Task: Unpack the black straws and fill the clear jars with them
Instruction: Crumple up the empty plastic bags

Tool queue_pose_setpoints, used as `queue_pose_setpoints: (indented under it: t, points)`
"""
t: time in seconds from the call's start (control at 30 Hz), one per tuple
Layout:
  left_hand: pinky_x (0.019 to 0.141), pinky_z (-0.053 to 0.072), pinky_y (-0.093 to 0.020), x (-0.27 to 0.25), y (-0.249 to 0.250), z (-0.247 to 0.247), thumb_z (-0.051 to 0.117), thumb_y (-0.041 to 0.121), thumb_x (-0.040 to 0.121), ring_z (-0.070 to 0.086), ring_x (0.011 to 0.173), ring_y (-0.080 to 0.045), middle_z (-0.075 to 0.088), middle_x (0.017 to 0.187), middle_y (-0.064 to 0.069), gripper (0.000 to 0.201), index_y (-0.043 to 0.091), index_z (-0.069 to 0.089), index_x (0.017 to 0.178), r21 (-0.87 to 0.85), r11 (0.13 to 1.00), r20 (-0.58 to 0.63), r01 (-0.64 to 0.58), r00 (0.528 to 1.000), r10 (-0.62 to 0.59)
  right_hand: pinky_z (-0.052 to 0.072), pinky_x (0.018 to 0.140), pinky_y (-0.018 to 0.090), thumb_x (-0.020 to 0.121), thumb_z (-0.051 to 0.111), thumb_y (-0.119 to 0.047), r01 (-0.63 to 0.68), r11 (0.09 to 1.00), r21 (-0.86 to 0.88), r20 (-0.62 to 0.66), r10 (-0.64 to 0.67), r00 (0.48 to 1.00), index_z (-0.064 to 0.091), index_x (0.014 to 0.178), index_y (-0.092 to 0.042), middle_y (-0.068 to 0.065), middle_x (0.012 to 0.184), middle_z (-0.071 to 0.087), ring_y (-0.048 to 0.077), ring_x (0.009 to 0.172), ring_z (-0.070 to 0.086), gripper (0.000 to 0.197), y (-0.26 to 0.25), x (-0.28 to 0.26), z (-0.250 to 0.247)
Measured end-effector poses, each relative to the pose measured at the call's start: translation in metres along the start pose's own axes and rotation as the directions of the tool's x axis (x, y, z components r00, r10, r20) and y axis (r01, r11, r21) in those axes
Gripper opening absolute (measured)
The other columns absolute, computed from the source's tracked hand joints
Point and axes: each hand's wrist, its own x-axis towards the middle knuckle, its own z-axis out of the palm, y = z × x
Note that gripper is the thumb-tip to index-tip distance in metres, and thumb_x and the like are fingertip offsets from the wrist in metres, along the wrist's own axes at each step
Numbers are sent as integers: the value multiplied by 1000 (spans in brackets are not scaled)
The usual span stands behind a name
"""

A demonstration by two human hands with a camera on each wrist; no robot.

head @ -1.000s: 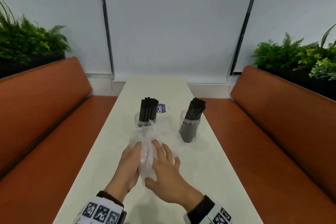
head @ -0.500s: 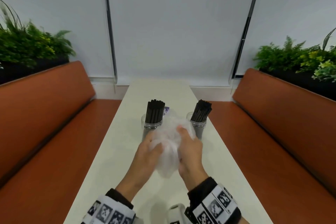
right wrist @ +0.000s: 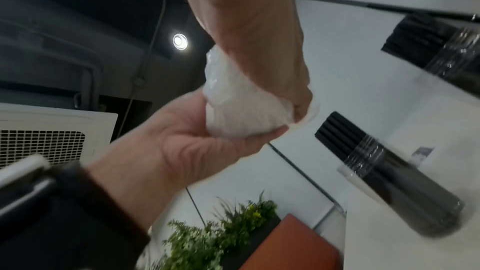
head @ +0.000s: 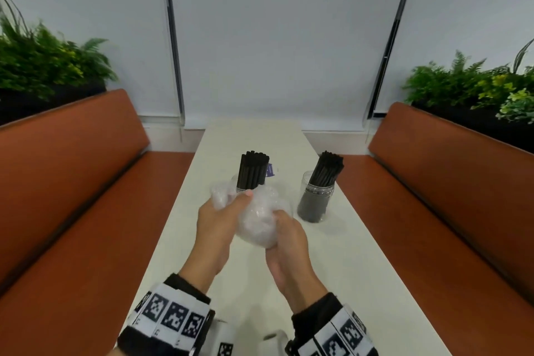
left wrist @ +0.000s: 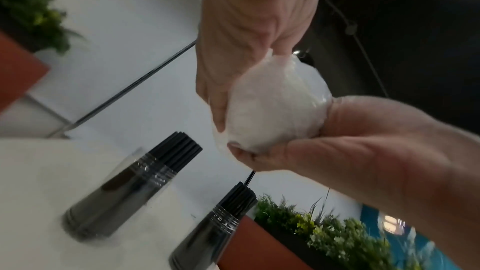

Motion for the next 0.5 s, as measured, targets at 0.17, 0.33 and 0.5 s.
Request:
queue_pose_setpoints:
  t: [0.17, 0.33, 0.5]
  points:
    - [60, 50, -24, 8, -6, -7, 67, 7, 78, 58, 66, -9, 61, 72, -3, 10, 11, 58, 80, 245, 926, -77, -287, 946, 314, 48, 77, 46, 90, 42, -55, -129, 991, -44, 164, 134, 977, 53, 126, -22, 11, 122, 65, 30, 103, 62, 51, -5, 9, -19]
    - [83, 48, -22, -10, -10, 24, 61, 52, 69, 53, 100, -3, 49, 107, 7, 37, 47, 40, 100, 194, 922, 360, -336, 898, 251, 52, 87, 38, 93, 51, -33, 92, 980, -176, -63, -105, 992, 70, 91, -22, 1, 95, 74, 22, 94, 68, 21, -6, 14, -24]
    - [105, 35, -34, 2, -20, 60, 46, 65, 59, 37, 122, -16, 39, 130, 10, 55, 39, 59, 106, 198, 980, 222, -9, 974, -36, 49, 83, 22, 100, 35, -28, 319, 814, -484, 42, -343, 939, 62, 106, -23, -9, 104, 68, 11, 98, 63, 29, -5, 7, -51]
